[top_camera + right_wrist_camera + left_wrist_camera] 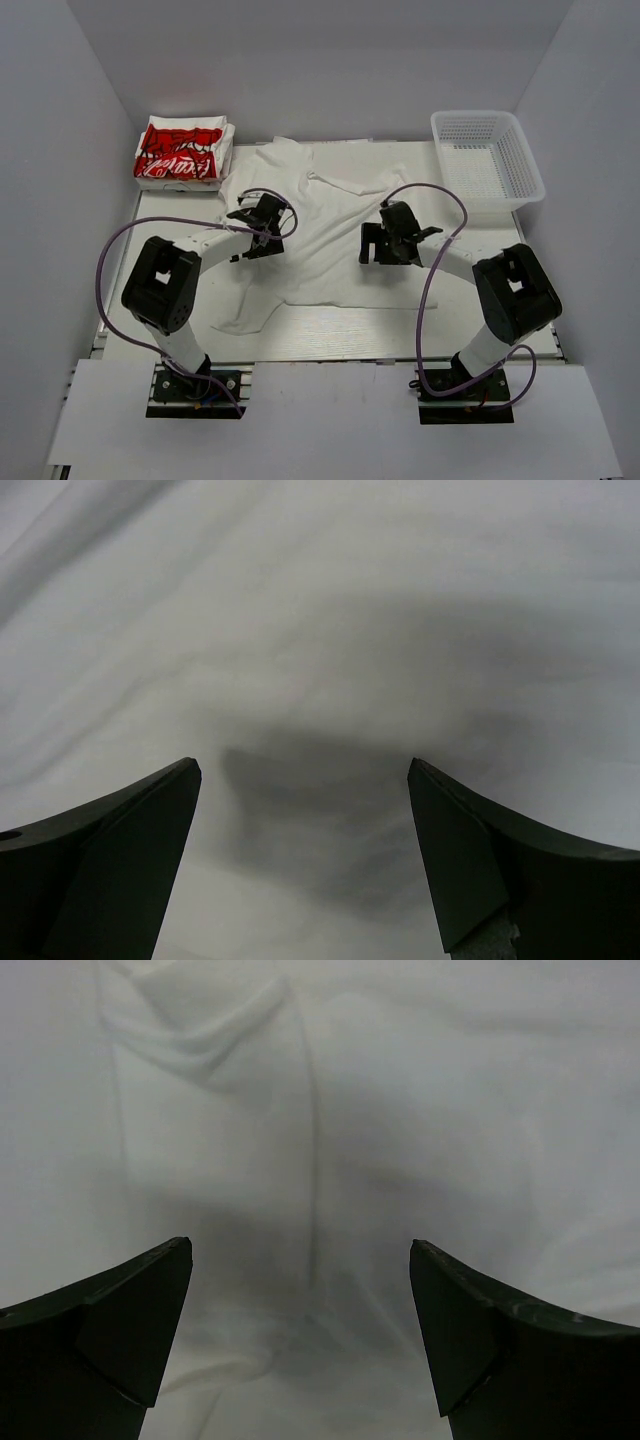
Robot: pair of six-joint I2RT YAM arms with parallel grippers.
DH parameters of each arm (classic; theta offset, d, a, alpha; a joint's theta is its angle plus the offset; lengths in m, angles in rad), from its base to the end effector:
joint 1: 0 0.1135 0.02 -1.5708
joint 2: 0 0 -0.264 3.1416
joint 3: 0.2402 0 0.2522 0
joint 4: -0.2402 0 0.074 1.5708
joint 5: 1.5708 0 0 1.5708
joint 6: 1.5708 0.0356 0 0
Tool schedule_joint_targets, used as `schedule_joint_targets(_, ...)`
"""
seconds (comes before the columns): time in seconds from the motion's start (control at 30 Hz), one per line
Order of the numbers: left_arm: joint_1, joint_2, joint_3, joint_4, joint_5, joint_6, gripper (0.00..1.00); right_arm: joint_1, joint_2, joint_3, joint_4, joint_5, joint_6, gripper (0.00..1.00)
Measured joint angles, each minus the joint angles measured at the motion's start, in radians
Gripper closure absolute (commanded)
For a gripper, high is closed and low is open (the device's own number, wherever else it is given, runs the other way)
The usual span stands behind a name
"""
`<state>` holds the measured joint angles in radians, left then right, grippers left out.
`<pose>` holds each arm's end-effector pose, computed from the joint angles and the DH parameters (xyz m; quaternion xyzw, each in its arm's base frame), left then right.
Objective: Fold and stack the t-shirts
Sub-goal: Flatten out the tshirt
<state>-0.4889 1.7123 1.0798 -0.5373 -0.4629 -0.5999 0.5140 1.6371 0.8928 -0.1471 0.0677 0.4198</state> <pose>0.3002 -0.1417 0.1810 -0.0985 0.9498 0.0919 0.2822 0.2860 0.1587 0.1699 -0.0331 0.9418 0.1214 0.3117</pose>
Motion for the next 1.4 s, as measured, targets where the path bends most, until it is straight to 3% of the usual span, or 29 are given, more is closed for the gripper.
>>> schedule_joint_targets(0.47, 0.083, -0.041, -0.107, -0.175, -0.142, -0.295, 0.01, -0.063, -0.043, -0.084, 0.085, 0.021, 0.121, 0.10)
schedule_joint_targets(0.63, 0.156, -0.150, -0.206, -0.235, -0.162, -0.349, 0.01, -0.106, -0.045, -0.086, 0.082, 0.033, 0.148, 0.10)
schedule_joint_targets(1.0, 0.257, -0.253, -0.291, -0.333, -0.179, -0.472, 0.01, -0.275, -0.097, -0.123, 0.030, 0.073, 0.146, 0.10)
schedule_joint_targets(1.23, 0.330, -0.463, -0.350, -0.296, -0.105, -0.465, 0.01, -0.302, -0.133, -0.148, 0.011, 0.032, 0.096, 0.10)
schedule_joint_targets(1.4, 0.315, -0.531, -0.325, -0.184, 0.017, -0.329, 0.01, -0.293, -0.224, -0.173, -0.036, -0.039, 0.022, 0.10)
